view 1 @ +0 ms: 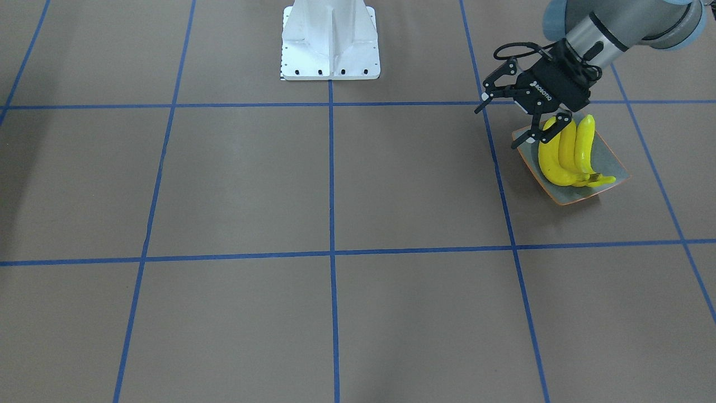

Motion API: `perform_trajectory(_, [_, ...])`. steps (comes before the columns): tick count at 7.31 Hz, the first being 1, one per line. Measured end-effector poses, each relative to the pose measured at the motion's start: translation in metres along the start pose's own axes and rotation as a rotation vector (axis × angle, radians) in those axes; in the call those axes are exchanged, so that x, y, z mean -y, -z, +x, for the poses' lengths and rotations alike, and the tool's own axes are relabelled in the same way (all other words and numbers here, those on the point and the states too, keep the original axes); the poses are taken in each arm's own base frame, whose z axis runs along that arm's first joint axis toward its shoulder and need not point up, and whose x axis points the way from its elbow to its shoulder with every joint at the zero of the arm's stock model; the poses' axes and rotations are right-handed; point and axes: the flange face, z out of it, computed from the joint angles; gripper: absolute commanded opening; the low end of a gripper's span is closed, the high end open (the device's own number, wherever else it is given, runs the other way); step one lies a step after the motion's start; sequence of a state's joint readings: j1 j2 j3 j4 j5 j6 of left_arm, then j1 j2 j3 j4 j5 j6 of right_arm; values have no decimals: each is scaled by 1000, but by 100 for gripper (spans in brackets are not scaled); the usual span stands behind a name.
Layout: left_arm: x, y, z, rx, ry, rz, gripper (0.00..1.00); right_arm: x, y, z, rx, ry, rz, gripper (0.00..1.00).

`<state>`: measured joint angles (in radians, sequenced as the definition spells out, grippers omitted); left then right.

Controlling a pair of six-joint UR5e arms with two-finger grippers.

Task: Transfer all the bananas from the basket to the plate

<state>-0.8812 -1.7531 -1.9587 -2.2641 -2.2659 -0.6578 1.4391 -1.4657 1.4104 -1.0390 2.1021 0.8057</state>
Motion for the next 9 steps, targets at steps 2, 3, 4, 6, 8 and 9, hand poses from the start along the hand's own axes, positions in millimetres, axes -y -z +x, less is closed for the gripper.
perform_trajectory(2, [29,-43,52,-57,86,16,100,-26,25,-108,113,-119,5,0])
perform_trajectory(3, [41,-73,84,-69,126,38,100,-42,42,-158,174,-176,-3,0])
perform_trajectory(4, [53,-100,115,-83,163,58,100,-60,59,-209,238,-233,-22,0])
perform_trajectory(6, [78,-120,161,-132,240,90,100,-102,97,-294,356,-316,-77,0])
perform_trajectory(8, [103,-112,195,-192,320,121,100,-148,136,-367,464,-376,-117,0])
perform_trajectory(9, [113,-107,207,-217,357,131,100,-174,151,-403,513,-400,-125,0])
